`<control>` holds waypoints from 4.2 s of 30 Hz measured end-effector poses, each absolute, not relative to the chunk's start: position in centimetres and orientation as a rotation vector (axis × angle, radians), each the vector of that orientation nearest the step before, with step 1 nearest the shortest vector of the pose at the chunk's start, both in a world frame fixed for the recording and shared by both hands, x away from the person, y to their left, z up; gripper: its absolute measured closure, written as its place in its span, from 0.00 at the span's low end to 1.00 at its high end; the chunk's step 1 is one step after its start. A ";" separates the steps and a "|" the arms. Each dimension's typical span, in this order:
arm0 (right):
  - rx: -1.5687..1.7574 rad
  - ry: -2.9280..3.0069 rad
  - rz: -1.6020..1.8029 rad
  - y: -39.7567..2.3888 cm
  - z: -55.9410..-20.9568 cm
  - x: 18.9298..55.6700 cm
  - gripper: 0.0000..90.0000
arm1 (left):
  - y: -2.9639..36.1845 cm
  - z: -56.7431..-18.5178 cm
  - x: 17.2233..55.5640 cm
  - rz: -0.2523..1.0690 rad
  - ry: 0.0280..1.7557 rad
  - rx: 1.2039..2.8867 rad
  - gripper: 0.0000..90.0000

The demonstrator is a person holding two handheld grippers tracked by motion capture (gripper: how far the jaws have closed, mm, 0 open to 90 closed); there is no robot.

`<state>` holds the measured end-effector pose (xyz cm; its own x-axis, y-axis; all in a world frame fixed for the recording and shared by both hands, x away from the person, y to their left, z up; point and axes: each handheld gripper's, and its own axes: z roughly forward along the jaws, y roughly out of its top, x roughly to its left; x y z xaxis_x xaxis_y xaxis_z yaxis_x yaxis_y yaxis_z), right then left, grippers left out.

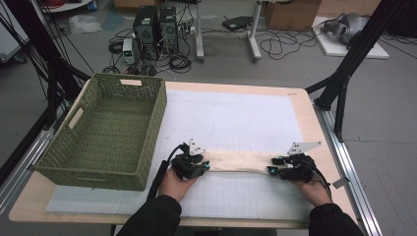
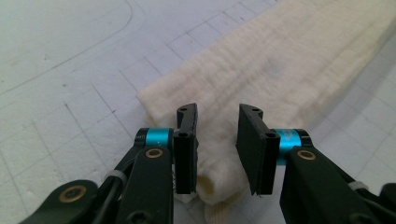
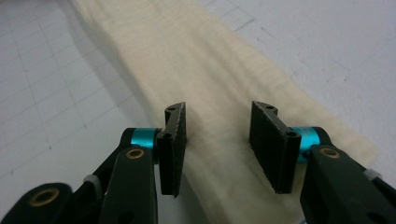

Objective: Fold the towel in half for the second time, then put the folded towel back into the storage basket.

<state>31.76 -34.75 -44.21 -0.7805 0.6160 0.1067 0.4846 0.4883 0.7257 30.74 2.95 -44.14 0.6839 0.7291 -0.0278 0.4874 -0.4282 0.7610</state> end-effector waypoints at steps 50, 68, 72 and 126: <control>1.174 2.468 1.212 -36.5 -44.5 32.0 0.89 | 4.8 -43.9 30.9 0.487 1.128 2.049 0.94; 1.145 2.425 1.252 -35.1 -43.8 32.2 0.61 | 6.8 -42.2 30.6 0.506 1.122 1.988 0.73; 1.167 2.383 1.283 -35.3 -43.5 32.2 0.53 | 6.4 -41.3 31.3 0.457 1.031 2.002 0.65; 1.188 2.470 1.181 -34.5 -44.5 32.0 0.82 | -5.1 -42.3 34.8 0.184 0.453 2.341 0.62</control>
